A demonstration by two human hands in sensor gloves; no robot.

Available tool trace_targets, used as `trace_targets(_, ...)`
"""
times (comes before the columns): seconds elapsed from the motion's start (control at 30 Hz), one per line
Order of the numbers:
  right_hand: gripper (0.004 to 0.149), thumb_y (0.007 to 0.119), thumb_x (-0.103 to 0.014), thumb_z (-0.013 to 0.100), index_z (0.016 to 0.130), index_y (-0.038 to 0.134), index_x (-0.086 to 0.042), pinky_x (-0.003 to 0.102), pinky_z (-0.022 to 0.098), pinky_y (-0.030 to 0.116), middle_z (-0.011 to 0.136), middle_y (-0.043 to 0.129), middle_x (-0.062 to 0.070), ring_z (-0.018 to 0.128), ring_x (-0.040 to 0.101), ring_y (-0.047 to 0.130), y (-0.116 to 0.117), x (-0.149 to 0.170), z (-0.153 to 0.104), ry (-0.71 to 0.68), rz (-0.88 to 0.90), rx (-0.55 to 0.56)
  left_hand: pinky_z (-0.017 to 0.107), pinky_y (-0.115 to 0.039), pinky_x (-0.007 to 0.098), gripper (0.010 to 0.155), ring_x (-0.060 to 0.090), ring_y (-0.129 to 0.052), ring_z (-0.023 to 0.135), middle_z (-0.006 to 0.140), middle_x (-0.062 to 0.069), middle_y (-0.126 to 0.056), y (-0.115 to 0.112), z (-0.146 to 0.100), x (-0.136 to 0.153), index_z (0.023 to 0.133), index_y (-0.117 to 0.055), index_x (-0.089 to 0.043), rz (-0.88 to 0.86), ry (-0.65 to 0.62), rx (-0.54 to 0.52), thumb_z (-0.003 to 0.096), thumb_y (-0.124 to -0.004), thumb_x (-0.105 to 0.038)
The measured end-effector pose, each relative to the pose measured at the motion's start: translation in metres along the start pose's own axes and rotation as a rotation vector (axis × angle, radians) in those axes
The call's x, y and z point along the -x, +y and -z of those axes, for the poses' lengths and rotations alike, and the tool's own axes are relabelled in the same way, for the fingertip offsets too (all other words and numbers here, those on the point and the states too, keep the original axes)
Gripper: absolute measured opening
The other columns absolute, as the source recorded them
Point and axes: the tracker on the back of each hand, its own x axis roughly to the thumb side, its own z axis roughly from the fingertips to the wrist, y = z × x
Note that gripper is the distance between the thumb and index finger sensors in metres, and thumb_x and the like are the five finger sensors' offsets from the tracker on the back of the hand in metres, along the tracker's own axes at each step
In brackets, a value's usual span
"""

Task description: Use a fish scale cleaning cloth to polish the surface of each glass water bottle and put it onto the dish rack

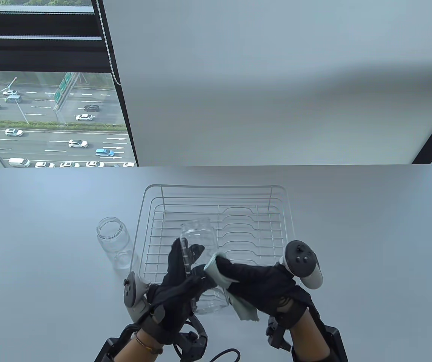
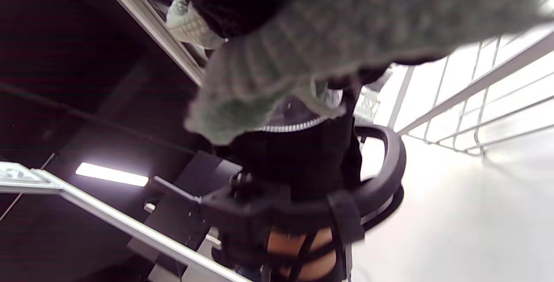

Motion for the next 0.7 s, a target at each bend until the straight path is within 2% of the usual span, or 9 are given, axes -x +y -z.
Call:
trace_targets(0.13,0.057,0.077,-0.033,0.057,0.102,0.053,-0.056,0.047,0.043,0.083,0.079,0.082,0.018,0.057,0.032,0.093,0.006,-0.002,0.006,-0.041,-0.019,0.14,0.065,-0.081,0.052,0.105,0.049,-0.076,0.091,0.105,0.03,-0.026,-0.009,-0.001,-0.012,0.103,-0.033,-0.003,-0.118,0.014,-0.051,0.0422,-0.098,-0.059)
trace_targets(0.2,0.058,0.075,-0.035,0.058,0.103,0.048,-0.058,0.047,0.046,0.082,0.083,0.08,0.016,0.061,0.031,0.091,0.002,-0.002,0.002,-0.034,-0.052,0.33,0.067,-0.078,0.05,0.1,0.049,-0.07,0.095,0.106,0.03,-0.032,-0.013,-0.001,-0.019,0.106,-0.033,-0.004,-0.103,0.05,0.049,0.0469,-0.09,-0.061)
trace_targets(0.27,0.058,0.074,-0.036,0.058,0.103,0.046,-0.06,0.045,0.047,0.082,0.084,0.079,0.014,0.062,0.029,0.091,-0.008,-0.002,-0.008,-0.048,-0.076,0.461,0.06,-0.072,0.069,0.099,0.063,-0.061,0.093,0.109,0.029,-0.041,-0.019,-0.002,-0.025,0.113,-0.033,-0.014,-0.009,0.186,0.158,0.047,-0.089,-0.062)
trace_targets(0.37,0.057,0.072,-0.036,0.059,0.103,0.045,-0.059,0.045,0.048,0.082,0.086,0.078,0.013,0.063,0.029,0.09,-0.016,-0.003,-0.02,-0.047,-0.1,0.569,0.053,-0.083,0.067,0.103,0.061,-0.077,0.086,0.111,0.029,-0.037,-0.033,0.0,-0.026,0.111,-0.008,-0.036,0.059,0.313,0.391,0.0498,-0.088,-0.057)
trace_targets(0.4,0.056,0.072,-0.036,0.058,0.103,0.045,-0.059,0.044,0.046,0.083,0.085,0.08,0.013,0.061,0.028,0.092,-0.019,-0.003,-0.022,-0.051,-0.124,0.537,0.056,-0.08,0.068,0.105,0.062,-0.071,0.088,0.111,0.031,-0.027,-0.039,0.0,-0.029,0.107,0.0,-0.038,-0.023,0.331,0.459,0.0524,-0.089,-0.049)
trace_targets(0.43,0.057,0.071,-0.036,0.059,0.103,0.043,-0.059,0.043,0.046,0.084,0.084,0.079,0.013,0.061,0.027,0.092,-0.02,-0.004,-0.023,-0.065,-0.097,0.476,0.059,-0.081,0.061,0.104,0.062,-0.071,0.084,0.109,0.031,-0.031,-0.038,0.0,-0.026,0.107,-0.001,-0.035,-0.058,0.289,0.417,0.0522,-0.089,-0.048)
trace_targets(0.47,0.057,0.073,-0.035,0.058,0.102,0.046,-0.059,0.045,0.044,0.083,0.083,0.08,0.015,0.059,0.029,0.092,-0.019,-0.005,-0.022,-0.079,-0.063,0.455,0.056,-0.083,0.063,0.102,0.064,-0.072,0.082,0.107,0.033,-0.035,-0.04,0.001,-0.029,0.109,-0.007,-0.033,-0.068,0.259,0.363,0.0513,-0.09,-0.045)
trace_targets(0.6,0.057,0.077,-0.033,0.057,0.101,0.052,-0.058,0.045,0.042,0.084,0.08,0.082,0.016,0.056,0.029,0.094,-0.001,-0.012,-0.004,-0.008,-0.13,0.074,0.052,-0.088,0.058,0.098,0.058,-0.081,0.077,0.104,0.032,-0.046,-0.024,-0.002,-0.034,0.111,-0.016,-0.029,-0.021,0.168,0.084,0.0496,-0.089,-0.053)
trace_targets(0.7,0.056,0.078,-0.033,0.056,0.103,0.055,-0.054,0.046,0.04,0.085,0.076,0.086,0.016,0.053,0.03,0.096,0.004,-0.016,0.002,-0.024,-0.141,0.158,0.053,-0.086,0.056,0.101,0.056,-0.08,0.078,0.105,0.031,-0.045,-0.015,-0.002,-0.024,0.11,-0.014,-0.028,-0.039,0.164,0.081,0.0497,-0.089,-0.058)
